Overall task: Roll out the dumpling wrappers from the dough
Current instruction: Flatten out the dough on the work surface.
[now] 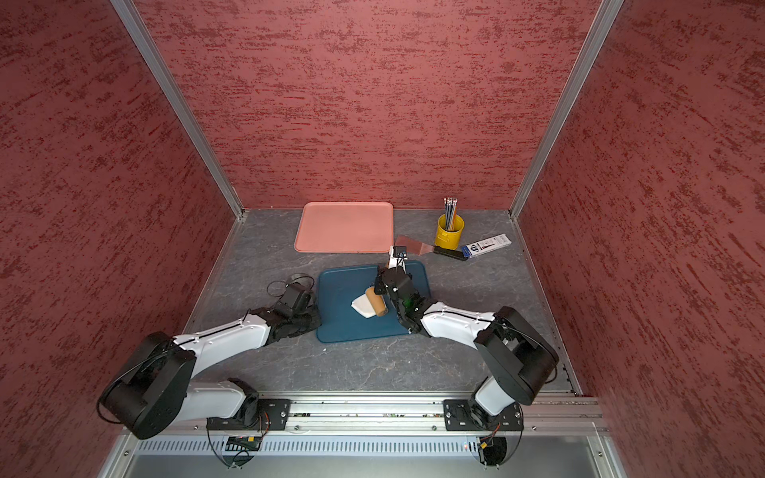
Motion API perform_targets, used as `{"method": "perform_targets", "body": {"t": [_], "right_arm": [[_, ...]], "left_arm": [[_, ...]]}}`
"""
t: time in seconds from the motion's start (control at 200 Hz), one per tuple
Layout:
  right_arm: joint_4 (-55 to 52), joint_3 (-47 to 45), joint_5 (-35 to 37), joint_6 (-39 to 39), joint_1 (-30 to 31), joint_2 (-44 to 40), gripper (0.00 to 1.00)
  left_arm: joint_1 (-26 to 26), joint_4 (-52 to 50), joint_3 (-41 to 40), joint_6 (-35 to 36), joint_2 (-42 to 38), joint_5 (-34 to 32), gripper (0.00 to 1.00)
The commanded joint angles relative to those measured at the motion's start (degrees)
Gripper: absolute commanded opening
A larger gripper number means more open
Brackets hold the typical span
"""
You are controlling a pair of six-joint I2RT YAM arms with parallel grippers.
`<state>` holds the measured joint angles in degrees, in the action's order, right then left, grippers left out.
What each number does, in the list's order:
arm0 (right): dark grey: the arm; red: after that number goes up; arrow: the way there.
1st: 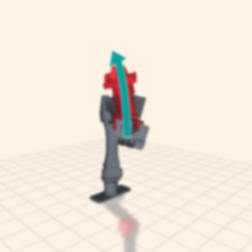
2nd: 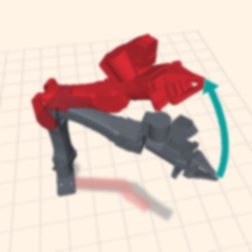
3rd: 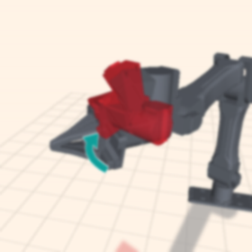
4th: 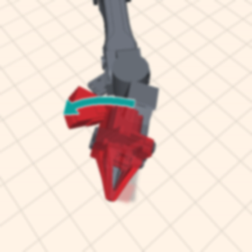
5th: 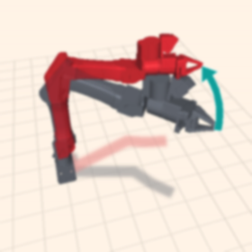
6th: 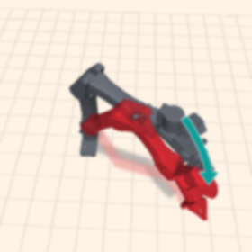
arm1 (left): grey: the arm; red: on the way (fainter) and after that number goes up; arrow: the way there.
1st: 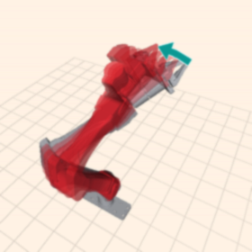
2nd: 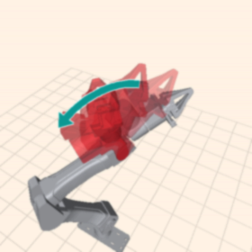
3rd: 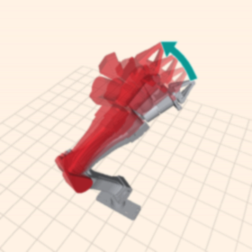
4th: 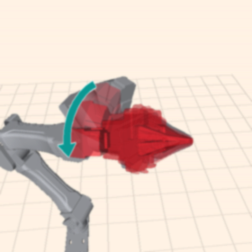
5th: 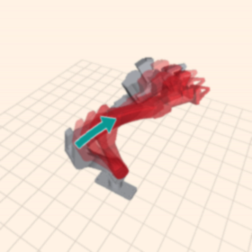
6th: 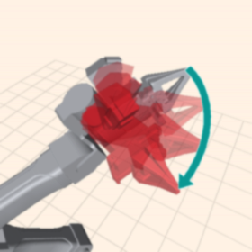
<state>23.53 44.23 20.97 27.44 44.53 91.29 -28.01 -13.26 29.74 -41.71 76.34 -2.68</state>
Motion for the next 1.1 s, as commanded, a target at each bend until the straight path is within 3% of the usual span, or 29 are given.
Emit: {"method": "perform_targets", "body": {"t": [0.0, 0.08, 0.17, 0.291, 0.351, 0.466, 0.556, 0.746, 0.816, 0.957, 1.032, 1.097], "right_arm": [[-11.93, -2.31, -5.76, 1.53, 3.39, 7.78, 0.0], [-12.98, -2.74, -2.64, 2.45, 2.57, 8.26, 0.0], [-18.16, -3.55, 0.52, 1.09, -3.63, 5.29, 0.0], [-21.13, -2.37, 8.06, -7.28, -4.7, 2.92, 0.0], [-20.77, -1.05, 6.02, -6.67, -2.07, 4.31, 0.0], [-15.7, -0.9, -4.66, 3.51, 2.79, 9.3, 0.0], [-16.39, -1.83, -1.37, 4.58, 1.8, 10.43, 0.0], [-21.31, -3.73, 2.89, -2.98, -9.06, 1.46, 0.0], [-20.65, -2.83, 0.15, -2.76, -7.51, 2.39, 0.0], [-20.59, 2.07, -1.93, 3.4, 2.77, 11.53, 0.0], [-19.17, 1.0, -2.18, 5.92, 2.29, 12.15, 0.0], [-20.05, -0.28, -0.69, 4.73, -1.69, 10.18, 0.0]], "left_arm": [[1.83, -0.15, -0.61, -2.93, 0.95, -9.41, 0.0], [1.8, -0.32, -0.75, -3.01, 0.49, -9.5, 0.0], [1.86, -1.88, -0.69, -2.65, 0.09, -10.15, 0.0], [2.02, -2.0, -0.66, -2.06, 0.26, -10.15, 0.0], [2.04, -1.37, -0.7, -2.21, 0.71, -9.98, 0.0], [1.91, -1.54, -0.2, -3.0, 0.96, -10.06, 0.0], [1.69, -1.01, -1.08, -3.29, -0.16, -10.3, 0.0], [1.86, -2.3, -0.55, -1.71, -0.22, -10.4, 0.0], [1.82, -1.07, -0.97, -1.52, -0.22, -9.7, 0.0], [1.56, 2.15, -1.67, -0.3, -0.39, -8.01, 0.0], [1.53, 2.19, -1.7, 0.18, -0.89, -7.69, 0.0], [1.54, 2.08, -2.01, 0.72, -1.35, -7.53, 0.0]]}}
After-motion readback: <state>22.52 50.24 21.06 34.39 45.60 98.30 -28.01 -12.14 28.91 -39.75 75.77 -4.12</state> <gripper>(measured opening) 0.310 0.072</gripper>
